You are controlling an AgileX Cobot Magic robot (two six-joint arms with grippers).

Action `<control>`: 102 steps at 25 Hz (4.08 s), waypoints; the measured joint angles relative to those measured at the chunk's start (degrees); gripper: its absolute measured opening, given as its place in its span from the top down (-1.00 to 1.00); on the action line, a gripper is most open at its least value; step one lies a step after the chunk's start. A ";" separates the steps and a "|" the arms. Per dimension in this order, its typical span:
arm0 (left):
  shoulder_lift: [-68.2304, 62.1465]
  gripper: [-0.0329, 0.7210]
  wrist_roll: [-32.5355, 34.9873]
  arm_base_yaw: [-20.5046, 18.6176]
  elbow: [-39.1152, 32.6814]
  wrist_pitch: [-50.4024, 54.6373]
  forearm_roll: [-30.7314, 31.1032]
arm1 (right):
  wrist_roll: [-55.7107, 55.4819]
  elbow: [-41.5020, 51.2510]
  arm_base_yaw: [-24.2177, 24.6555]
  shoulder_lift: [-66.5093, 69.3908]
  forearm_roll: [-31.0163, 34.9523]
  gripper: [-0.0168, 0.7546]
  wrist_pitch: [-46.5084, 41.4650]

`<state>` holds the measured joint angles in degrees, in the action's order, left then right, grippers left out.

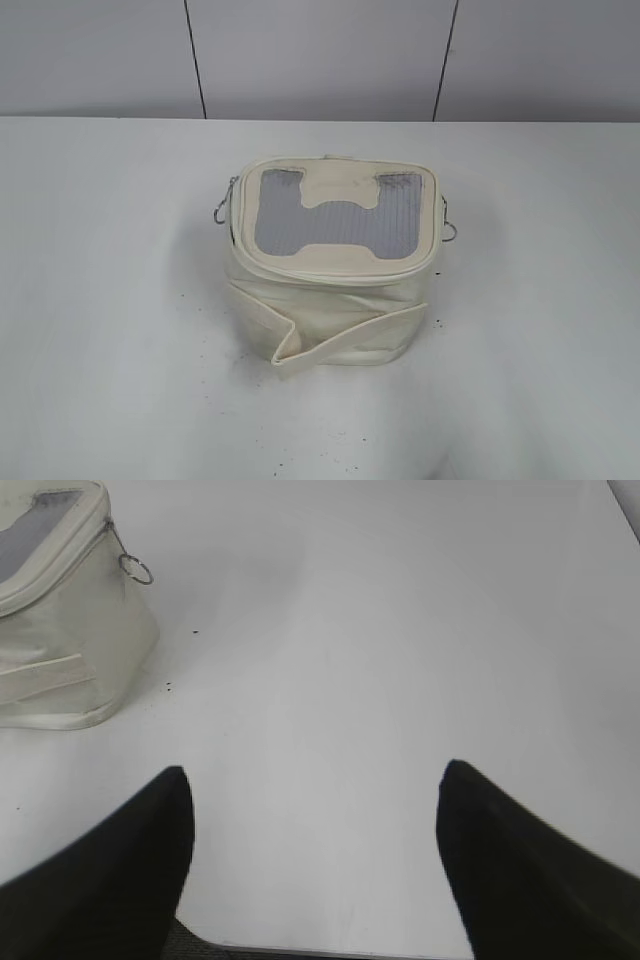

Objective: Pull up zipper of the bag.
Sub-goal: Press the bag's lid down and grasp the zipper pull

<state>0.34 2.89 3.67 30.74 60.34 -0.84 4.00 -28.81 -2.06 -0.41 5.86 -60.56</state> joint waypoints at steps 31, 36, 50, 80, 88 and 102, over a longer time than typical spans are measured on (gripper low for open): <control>0.00 0.21 0.00 0.00 0.00 0.00 0.00 | 0.01 0.00 0.00 0.00 0.00 -0.56 0.00; 0.00 0.21 0.00 0.00 0.00 0.00 0.00 | 0.01 0.00 0.00 0.00 0.00 -0.56 0.00; 0.00 0.21 0.00 0.00 0.00 -0.06 0.00 | 0.01 0.00 0.00 0.00 0.00 -0.56 0.00; -67.76 0.03 42.05 0.00 16.26 -9.61 -45.07 | 23.82 -24.79 -15.73 59.16 12.54 -0.56 11.18; -80.13 0.03 46.13 4.95 25.27 -6.73 -45.78 | 36.07 -44.62 -16.13 81.57 18.78 -0.56 6.48; -95.99 -0.07 46.56 8.40 35.58 -6.13 -39.55 | 41.21 -75.18 -24.31 112.13 20.84 -0.42 -3.17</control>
<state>-95.65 49.45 12.07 66.33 54.20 -40.39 45.21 -103.99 -26.38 111.72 26.69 -63.74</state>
